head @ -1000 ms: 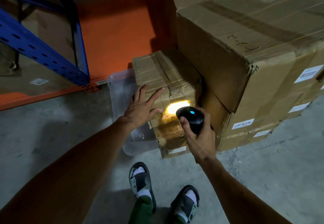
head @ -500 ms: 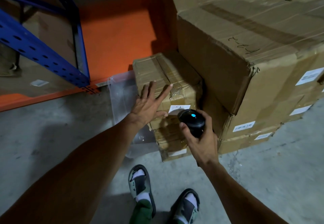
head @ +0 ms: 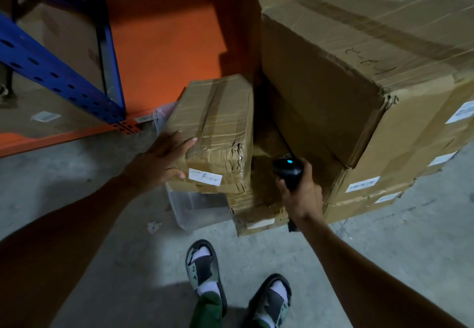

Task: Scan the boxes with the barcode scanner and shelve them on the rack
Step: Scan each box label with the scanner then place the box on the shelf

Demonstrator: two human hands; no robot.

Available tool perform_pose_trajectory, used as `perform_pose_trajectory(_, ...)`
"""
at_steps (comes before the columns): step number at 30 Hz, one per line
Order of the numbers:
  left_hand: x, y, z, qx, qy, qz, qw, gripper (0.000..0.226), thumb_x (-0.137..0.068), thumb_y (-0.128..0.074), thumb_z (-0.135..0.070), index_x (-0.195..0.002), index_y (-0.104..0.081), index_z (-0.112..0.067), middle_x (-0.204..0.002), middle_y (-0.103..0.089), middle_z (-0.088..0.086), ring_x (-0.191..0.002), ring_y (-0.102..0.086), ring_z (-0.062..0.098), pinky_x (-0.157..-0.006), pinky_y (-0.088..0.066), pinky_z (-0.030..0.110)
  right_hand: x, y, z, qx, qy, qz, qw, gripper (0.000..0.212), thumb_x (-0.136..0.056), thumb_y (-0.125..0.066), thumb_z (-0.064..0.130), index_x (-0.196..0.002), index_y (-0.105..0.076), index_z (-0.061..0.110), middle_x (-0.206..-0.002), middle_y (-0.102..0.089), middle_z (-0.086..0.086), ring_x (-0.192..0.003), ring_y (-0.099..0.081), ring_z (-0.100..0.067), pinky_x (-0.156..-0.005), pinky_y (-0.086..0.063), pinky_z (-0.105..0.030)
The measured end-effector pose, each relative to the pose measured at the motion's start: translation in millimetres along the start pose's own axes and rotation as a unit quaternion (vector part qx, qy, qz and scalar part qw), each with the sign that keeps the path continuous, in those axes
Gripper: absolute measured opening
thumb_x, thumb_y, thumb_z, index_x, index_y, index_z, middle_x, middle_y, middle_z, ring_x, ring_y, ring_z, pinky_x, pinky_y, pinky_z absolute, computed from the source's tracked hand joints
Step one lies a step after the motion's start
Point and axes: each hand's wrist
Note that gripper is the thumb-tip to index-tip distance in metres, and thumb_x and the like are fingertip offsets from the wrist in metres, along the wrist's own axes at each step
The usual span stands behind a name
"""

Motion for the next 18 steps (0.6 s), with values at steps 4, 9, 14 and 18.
perform_pose_trajectory(4,-0.2,-3.6,4.5,-0.007,-0.029,-0.006,1.0,0.101,-0.073,-0.084,-0.033,-0.155,-0.028,-0.022,-0.153,-0.034,0.006,-0.143,-0.033,0.029,-0.105,-0.046,0.045,-32.4,-14.3,13.2,0.134,-0.022,0.033,0.99,0.06,-0.097,-0.067,0.044,-0.143,-0.035,0.022,-0.124,-0.068,-0.017,-0.113,-0.067,-0.041,-0.094,-0.055,-0.052)
perform_pose_trajectory(9,1.4,-7.9,9.7,0.001,-0.018,0.009,1.0,0.105,-0.075,-0.08,-0.042,-0.157,-0.017,-0.033,-0.153,-0.032,0.007,-0.144,-0.031,0.027,-0.098,-0.05,0.048,-45.2,-27.2,19.6,0.194,-0.033,0.048,0.979,0.057,-0.098,-0.065,0.043,-0.141,-0.035,0.019,-0.123,-0.066,-0.018,-0.114,-0.065,-0.041,-0.092,-0.052,-0.049)
perform_pose_trajectory(14,3.5,-4.3,6.5,0.017,-0.007,-0.012,1.0,0.103,-0.075,-0.081,-0.042,-0.156,-0.016,-0.041,-0.158,-0.028,0.005,-0.145,-0.03,0.025,-0.092,-0.056,0.046,-39.1,-25.6,21.9,0.191,-0.033,0.042,0.98,0.079,-0.095,-0.066,0.051,-0.153,-0.023,0.018,-0.138,-0.056,-0.019,-0.126,-0.056,-0.04,-0.098,-0.048,-0.048)
perform_pose_trajectory(18,3.8,-5.6,5.1,0.029,0.012,-0.019,0.999,0.103,-0.076,-0.079,-0.045,-0.154,-0.011,-0.048,-0.161,-0.025,0.0,-0.148,-0.026,0.023,-0.093,-0.055,0.048,-17.3,-24.9,35.8,0.098,0.066,-0.055,0.991,0.088,-0.088,-0.055,0.061,-0.159,-0.028,0.017,-0.147,-0.043,-0.019,-0.133,-0.044,-0.038,-0.111,-0.038,-0.051)
Point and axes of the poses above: each hand's wrist, its own x-axis away from the middle knuckle, its own y-axis out of the back of the hand, z = x × y
